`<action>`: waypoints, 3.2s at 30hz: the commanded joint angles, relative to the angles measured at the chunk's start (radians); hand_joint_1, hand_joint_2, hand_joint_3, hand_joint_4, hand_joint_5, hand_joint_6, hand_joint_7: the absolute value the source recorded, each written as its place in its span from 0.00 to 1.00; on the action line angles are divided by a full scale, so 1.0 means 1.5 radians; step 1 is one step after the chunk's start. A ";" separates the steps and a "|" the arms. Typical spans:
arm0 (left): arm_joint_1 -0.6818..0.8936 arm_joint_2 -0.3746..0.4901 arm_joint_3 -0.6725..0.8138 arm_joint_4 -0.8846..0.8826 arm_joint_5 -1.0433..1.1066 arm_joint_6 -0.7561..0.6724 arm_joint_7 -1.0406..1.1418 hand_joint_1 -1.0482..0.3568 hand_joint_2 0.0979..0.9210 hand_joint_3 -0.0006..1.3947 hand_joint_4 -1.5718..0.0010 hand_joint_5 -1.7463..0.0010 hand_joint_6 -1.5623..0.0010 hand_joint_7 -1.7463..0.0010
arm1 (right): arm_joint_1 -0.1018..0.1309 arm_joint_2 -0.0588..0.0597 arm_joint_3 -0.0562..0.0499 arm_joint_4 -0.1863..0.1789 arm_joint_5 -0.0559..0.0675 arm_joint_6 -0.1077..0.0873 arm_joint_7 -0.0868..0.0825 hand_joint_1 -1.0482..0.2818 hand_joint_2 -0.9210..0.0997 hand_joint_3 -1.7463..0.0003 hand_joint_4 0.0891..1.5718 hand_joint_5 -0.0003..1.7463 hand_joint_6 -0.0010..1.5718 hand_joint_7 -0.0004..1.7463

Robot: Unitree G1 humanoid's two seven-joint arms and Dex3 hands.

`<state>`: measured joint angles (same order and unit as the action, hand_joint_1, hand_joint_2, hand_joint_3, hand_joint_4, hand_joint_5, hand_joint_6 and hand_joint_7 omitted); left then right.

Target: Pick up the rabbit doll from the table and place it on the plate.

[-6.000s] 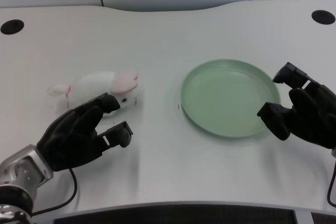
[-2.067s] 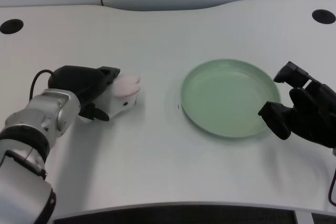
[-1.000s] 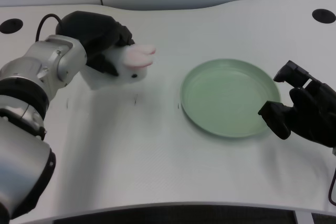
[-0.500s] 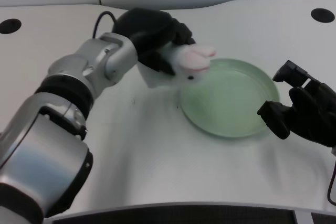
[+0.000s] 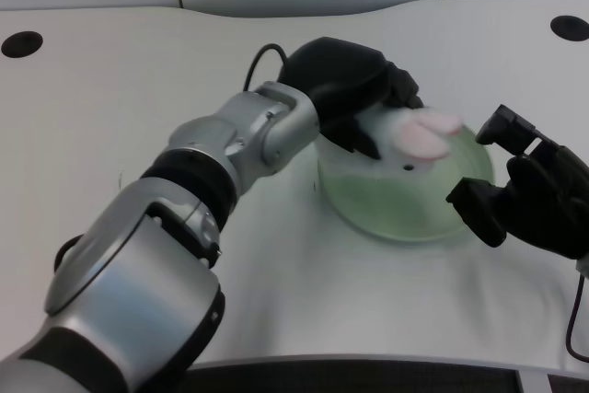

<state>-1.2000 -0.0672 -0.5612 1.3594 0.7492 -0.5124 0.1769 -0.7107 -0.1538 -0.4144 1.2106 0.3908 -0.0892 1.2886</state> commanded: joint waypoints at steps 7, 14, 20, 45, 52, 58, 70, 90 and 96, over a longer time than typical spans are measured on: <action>-0.001 -0.020 -0.023 0.006 0.014 0.009 0.029 0.59 0.99 0.01 0.66 0.29 0.57 0.54 | 0.003 -0.004 -0.003 -0.003 0.010 -0.005 0.013 0.33 0.00 0.97 0.65 1.00 0.51 1.00; 0.002 -0.026 0.001 0.008 -0.011 0.028 -0.017 0.49 1.00 0.11 0.72 0.56 0.65 0.79 | 0.003 -0.005 -0.001 -0.005 0.009 -0.001 0.009 0.33 0.01 0.98 0.64 1.00 0.51 1.00; -0.001 -0.021 -0.027 0.007 0.014 0.065 0.000 0.27 1.00 0.30 1.00 0.77 0.89 0.94 | 0.003 -0.006 -0.001 -0.005 0.009 -0.001 0.013 0.34 0.00 0.97 0.65 1.00 0.52 1.00; -0.004 0.072 -0.002 0.000 -0.011 0.024 -0.014 0.19 1.00 0.30 0.94 0.81 0.86 0.97 | 0.004 -0.008 -0.002 -0.006 0.009 -0.004 0.005 0.34 0.01 0.98 0.65 1.00 0.52 1.00; 0.012 0.130 0.055 -0.005 -0.067 -0.015 -0.073 0.17 1.00 0.32 0.93 0.82 0.87 0.98 | 0.003 -0.010 0.000 -0.004 0.006 0.002 0.000 0.35 0.00 0.97 0.65 1.00 0.52 1.00; 0.049 0.152 0.152 -0.013 -0.175 -0.049 -0.157 0.17 1.00 0.32 0.88 0.83 0.88 0.99 | 0.002 -0.010 0.001 -0.001 0.004 0.000 -0.004 0.34 0.00 0.97 0.65 1.00 0.52 1.00; 0.144 0.169 0.354 -0.038 -0.400 -0.107 -0.355 0.18 1.00 0.33 0.82 0.85 0.83 0.98 | 0.003 -0.013 0.001 0.000 0.004 -0.002 -0.007 0.35 0.00 0.97 0.65 1.00 0.51 1.00; 0.362 0.155 0.593 -0.120 -0.712 0.056 -0.708 0.17 1.00 0.35 0.70 0.90 0.76 0.98 | 0.005 -0.017 0.006 0.000 -0.001 0.000 -0.022 0.35 0.00 0.94 0.64 1.00 0.51 1.00; 0.395 0.154 0.608 -0.162 -0.751 0.110 -0.744 0.17 1.00 0.40 0.70 0.91 0.76 0.99 | 0.004 -0.019 0.006 0.001 0.000 0.004 -0.025 0.35 0.01 0.95 0.64 1.00 0.51 1.00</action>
<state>-0.6278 0.1564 0.3387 1.1360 -0.3601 -0.3692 -0.9239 -0.7110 -0.1657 -0.4088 1.2111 0.3893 -0.0874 1.2559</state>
